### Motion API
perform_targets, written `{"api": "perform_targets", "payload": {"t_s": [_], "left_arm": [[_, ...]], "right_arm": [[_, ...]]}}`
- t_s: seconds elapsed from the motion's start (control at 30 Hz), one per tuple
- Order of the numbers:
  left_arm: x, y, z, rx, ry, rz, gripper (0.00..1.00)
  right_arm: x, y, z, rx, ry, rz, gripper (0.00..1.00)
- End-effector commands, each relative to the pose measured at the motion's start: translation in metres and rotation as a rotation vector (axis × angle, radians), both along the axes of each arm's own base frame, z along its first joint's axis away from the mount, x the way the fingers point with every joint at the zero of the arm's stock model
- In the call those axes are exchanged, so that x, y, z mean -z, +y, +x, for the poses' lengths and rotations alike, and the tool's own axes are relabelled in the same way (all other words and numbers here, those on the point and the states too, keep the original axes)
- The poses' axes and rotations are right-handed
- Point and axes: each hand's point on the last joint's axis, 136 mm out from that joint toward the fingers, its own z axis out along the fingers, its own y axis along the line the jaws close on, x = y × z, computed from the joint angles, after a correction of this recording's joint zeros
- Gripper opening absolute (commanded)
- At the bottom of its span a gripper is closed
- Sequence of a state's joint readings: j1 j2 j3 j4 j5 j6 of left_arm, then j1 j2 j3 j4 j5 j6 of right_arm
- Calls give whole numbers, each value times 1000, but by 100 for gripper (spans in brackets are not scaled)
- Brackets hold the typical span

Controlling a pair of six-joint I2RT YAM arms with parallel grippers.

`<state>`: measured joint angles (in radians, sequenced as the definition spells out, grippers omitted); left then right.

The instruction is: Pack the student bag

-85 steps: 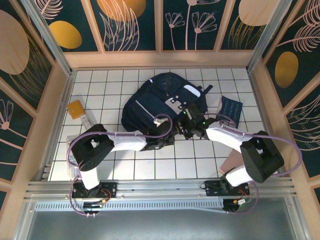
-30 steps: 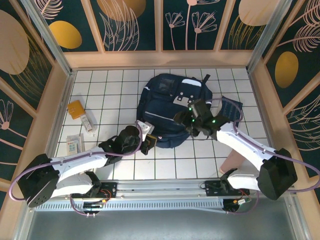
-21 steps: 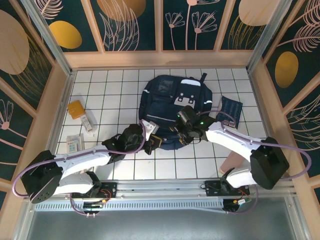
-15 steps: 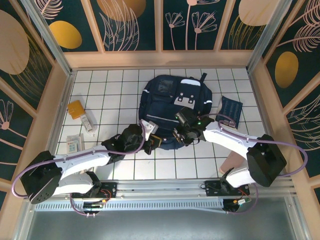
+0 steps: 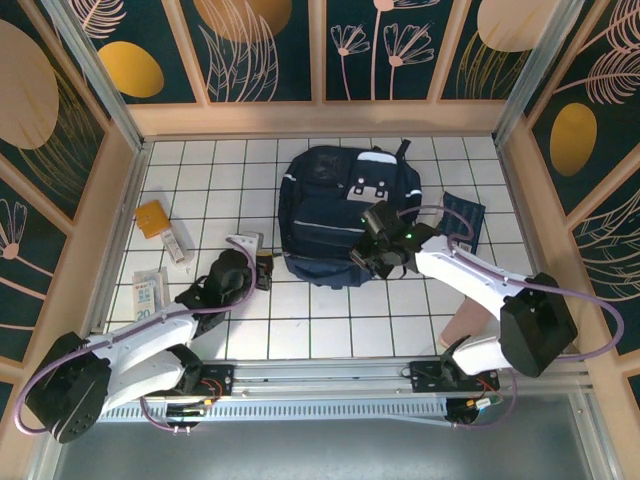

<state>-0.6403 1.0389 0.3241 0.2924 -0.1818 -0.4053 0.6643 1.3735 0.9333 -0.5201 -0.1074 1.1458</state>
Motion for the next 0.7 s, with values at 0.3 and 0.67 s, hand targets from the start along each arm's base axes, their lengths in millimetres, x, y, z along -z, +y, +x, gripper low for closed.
{"api": "perform_targets", "payload": {"t_s": [0.3, 0.67], "left_arm": [[-29, -58, 17, 395, -89, -57, 0], [30, -88, -29, 618, 200, -60, 43]], "right_arm": [[-22, -22, 36, -381, -207, -77, 0], [5, -41, 47, -451, -162, -205, 26]]}}
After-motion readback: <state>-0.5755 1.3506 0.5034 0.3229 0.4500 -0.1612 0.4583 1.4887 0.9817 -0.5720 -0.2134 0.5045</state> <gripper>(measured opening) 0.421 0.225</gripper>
